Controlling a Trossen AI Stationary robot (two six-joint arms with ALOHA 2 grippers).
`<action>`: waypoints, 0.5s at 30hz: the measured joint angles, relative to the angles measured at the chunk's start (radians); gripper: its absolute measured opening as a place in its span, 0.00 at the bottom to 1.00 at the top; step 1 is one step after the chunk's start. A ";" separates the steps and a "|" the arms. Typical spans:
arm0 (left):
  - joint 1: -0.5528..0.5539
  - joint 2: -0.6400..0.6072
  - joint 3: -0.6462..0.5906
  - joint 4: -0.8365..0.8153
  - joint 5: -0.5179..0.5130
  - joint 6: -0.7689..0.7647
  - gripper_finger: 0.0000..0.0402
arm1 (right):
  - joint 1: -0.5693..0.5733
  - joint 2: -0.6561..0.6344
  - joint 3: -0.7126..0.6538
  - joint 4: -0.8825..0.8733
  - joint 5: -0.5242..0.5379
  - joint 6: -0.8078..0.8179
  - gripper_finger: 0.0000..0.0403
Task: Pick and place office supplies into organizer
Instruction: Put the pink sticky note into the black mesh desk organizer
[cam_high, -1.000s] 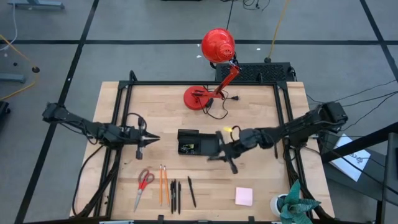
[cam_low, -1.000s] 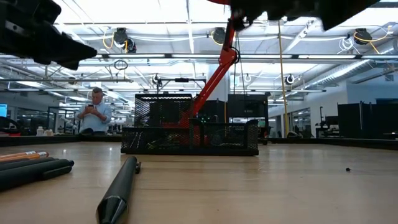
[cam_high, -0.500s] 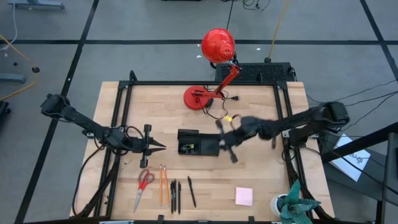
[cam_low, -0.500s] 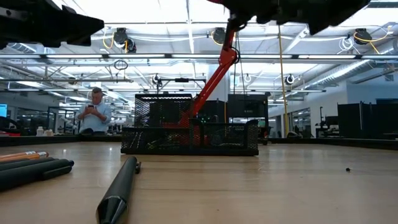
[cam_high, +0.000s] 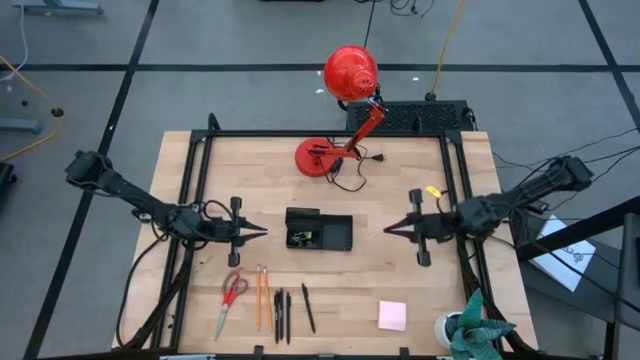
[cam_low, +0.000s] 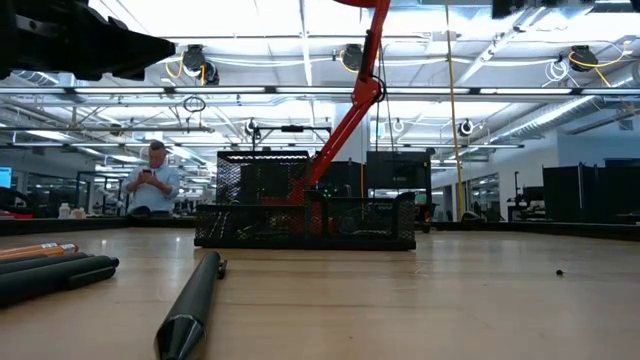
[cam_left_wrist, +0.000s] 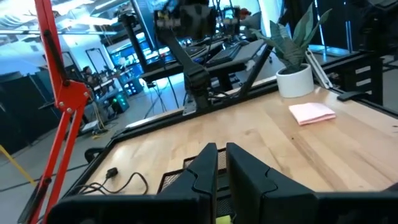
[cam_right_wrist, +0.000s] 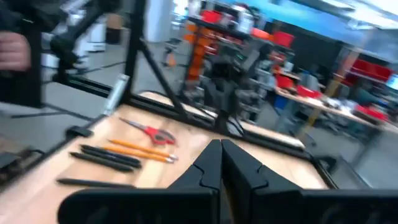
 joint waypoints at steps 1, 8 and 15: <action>0.000 0.000 0.000 0.000 0.000 -0.002 0.10 | 0.017 -0.010 -0.031 0.026 0.037 0.004 0.00; 0.003 0.000 0.000 0.000 0.000 -0.010 0.10 | 0.067 -0.021 -0.205 0.261 0.082 0.022 0.00; 0.003 0.000 0.000 -0.005 0.000 -0.010 0.10 | 0.075 0.040 -0.220 0.199 0.036 0.268 0.01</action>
